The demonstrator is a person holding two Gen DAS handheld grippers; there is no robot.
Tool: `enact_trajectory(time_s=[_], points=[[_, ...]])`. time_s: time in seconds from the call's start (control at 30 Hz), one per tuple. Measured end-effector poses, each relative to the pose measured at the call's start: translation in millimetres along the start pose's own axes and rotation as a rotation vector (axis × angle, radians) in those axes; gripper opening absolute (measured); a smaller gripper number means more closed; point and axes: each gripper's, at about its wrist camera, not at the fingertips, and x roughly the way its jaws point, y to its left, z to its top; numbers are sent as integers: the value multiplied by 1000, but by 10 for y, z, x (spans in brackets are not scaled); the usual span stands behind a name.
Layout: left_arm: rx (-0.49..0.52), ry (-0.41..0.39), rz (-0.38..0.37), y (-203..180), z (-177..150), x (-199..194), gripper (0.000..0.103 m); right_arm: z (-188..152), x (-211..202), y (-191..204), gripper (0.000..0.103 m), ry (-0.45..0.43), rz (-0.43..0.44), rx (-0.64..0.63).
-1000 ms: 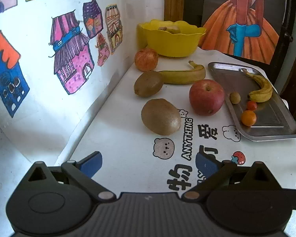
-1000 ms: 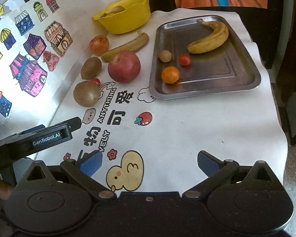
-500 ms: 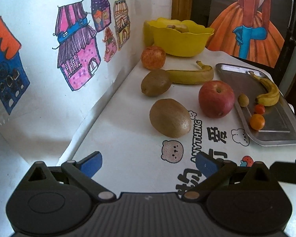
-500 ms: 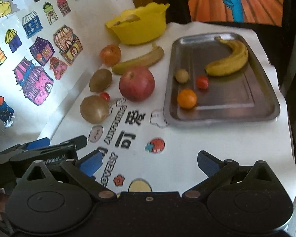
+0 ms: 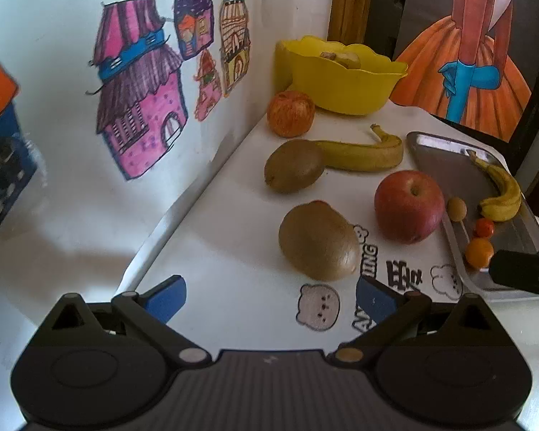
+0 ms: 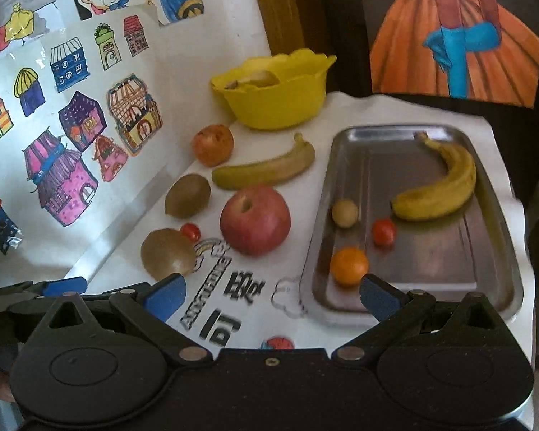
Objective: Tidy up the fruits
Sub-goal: 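Move the left tool toward the brown kiwi while the right tool approaches the red apple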
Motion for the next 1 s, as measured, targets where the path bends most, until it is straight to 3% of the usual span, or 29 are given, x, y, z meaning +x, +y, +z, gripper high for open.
enact_trajectory(time_s=[0.6,1.0], points=[[17,-22,3,-127,51,164,102,170,334,-95,102,1,-19,-100],[79,-34,-22,-339,77,297,102,414,594,-161,102,-15,60,-175]])
